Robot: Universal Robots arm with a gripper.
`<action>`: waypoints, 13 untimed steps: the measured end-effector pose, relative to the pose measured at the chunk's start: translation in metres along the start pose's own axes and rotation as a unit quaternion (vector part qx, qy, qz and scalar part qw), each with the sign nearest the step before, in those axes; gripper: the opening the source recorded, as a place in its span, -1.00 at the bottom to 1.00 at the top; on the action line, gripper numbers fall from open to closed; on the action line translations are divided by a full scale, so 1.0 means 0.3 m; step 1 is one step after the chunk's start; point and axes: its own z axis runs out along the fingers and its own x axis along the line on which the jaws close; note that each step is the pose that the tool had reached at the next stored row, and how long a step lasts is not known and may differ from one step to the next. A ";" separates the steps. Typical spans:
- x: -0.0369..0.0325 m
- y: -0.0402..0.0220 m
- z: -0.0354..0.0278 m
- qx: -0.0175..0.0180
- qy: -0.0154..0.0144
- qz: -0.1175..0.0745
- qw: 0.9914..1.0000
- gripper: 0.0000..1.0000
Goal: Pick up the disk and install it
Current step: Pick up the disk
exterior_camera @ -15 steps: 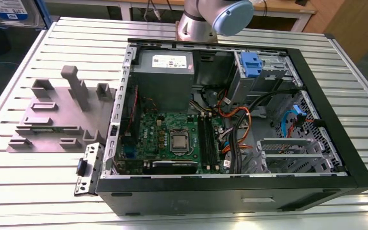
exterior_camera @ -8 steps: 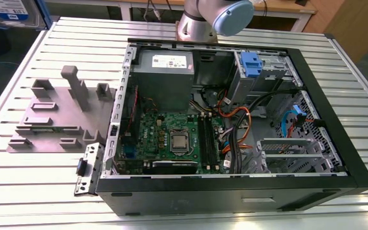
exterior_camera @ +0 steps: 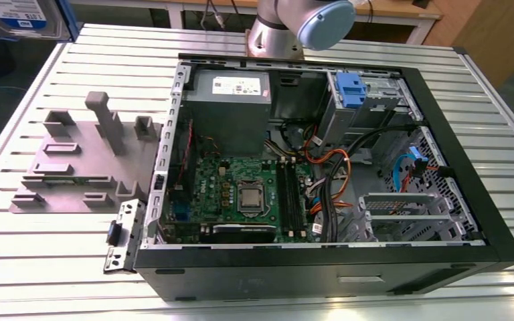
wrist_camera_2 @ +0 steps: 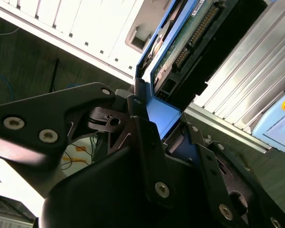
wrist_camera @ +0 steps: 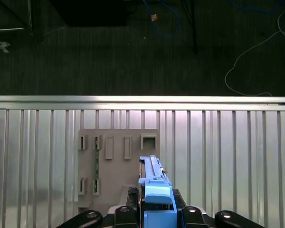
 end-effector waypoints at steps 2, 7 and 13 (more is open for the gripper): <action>0.000 -0.005 0.000 0.000 0.000 0.000 1.000 -0.26; 0.000 -0.019 -0.001 0.000 0.000 0.000 1.000 -0.26; 0.000 -0.037 -0.001 0.000 0.000 0.000 1.000 -0.26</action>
